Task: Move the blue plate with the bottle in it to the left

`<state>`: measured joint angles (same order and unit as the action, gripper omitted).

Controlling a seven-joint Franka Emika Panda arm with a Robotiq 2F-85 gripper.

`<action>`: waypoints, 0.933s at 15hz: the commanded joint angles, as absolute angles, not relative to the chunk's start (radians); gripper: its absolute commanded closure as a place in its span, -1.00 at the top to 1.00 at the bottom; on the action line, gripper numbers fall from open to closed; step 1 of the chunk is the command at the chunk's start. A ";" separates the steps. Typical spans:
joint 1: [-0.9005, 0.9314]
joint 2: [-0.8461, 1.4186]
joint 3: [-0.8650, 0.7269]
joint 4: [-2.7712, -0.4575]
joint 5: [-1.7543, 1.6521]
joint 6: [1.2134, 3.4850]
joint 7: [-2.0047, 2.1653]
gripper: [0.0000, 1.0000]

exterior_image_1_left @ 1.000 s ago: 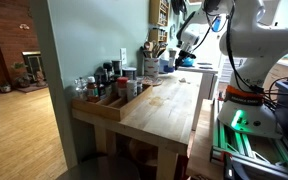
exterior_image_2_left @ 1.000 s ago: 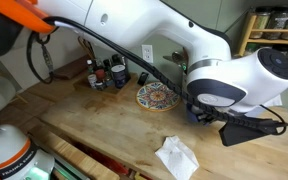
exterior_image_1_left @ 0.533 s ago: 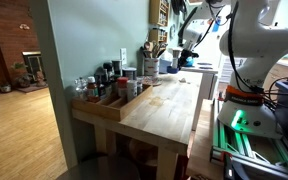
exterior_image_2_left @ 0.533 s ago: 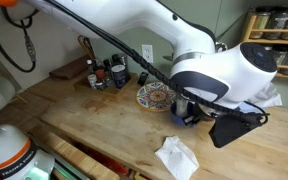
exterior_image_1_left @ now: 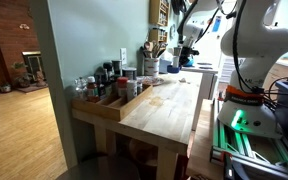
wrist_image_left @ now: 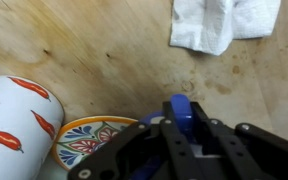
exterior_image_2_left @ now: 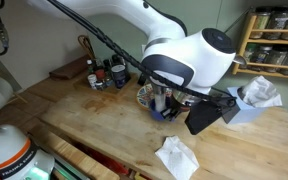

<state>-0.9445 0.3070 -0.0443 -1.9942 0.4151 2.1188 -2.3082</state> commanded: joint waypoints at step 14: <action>-0.581 -0.062 -0.257 -2.482 0.311 2.267 -2.250 -0.89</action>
